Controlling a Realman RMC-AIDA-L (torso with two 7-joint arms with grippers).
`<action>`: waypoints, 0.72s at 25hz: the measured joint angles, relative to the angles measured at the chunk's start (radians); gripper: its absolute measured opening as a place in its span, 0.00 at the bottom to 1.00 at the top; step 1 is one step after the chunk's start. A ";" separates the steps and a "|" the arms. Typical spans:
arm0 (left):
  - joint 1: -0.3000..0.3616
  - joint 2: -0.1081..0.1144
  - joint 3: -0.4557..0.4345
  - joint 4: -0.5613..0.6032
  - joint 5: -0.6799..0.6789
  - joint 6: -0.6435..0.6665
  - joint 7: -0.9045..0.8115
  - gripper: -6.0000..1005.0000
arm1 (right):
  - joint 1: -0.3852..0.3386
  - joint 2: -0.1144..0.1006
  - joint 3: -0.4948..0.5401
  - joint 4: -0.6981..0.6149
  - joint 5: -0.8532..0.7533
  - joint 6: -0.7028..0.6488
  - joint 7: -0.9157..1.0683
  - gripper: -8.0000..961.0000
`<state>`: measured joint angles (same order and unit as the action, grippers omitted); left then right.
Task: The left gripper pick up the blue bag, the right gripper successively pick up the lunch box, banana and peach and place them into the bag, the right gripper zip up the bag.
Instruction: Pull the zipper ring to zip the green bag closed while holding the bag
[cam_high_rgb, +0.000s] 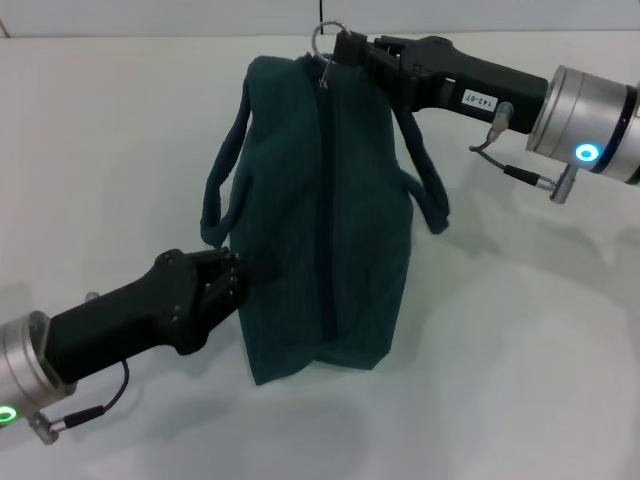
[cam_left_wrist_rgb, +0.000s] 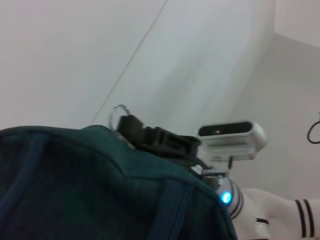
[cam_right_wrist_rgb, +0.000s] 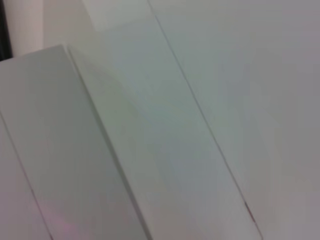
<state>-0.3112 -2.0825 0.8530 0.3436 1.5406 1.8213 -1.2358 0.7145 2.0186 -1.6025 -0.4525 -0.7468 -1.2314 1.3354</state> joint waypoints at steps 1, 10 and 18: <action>0.003 0.001 0.000 0.000 0.002 0.009 0.007 0.06 | -0.002 0.000 0.000 0.000 0.000 0.009 -0.001 0.02; 0.052 0.006 -0.009 0.000 -0.004 0.038 0.040 0.06 | -0.010 0.000 0.020 0.020 0.000 0.055 -0.007 0.02; 0.084 0.005 -0.009 0.000 -0.005 0.029 0.038 0.06 | -0.035 0.000 0.059 0.041 -0.001 0.063 -0.022 0.02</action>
<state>-0.2275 -2.0770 0.8436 0.3437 1.5360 1.8500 -1.1977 0.6796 2.0187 -1.5431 -0.4114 -0.7473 -1.1689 1.3133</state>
